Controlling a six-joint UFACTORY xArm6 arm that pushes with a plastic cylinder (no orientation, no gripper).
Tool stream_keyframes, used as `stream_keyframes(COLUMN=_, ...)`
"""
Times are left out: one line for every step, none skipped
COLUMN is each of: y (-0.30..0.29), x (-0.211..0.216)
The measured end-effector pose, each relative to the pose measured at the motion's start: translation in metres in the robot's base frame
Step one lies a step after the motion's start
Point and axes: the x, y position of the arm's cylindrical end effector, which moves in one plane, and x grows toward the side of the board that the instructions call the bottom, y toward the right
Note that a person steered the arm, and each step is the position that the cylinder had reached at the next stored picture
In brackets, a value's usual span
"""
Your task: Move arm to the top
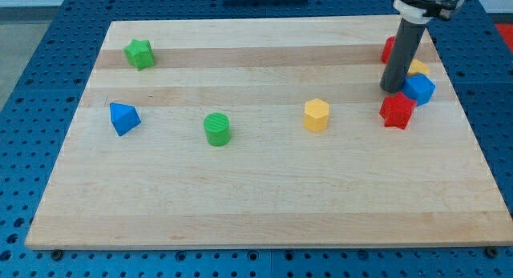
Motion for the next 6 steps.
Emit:
stream_keyframes(y=-0.005, x=0.002)
stream_keyframes(y=-0.025, x=0.022)
stream_keyframes(y=-0.036, x=0.029)
stream_keyframes(y=-0.032, x=0.048)
stream_keyframes(y=-0.032, x=0.048)
stream_keyframes(y=-0.031, x=0.045)
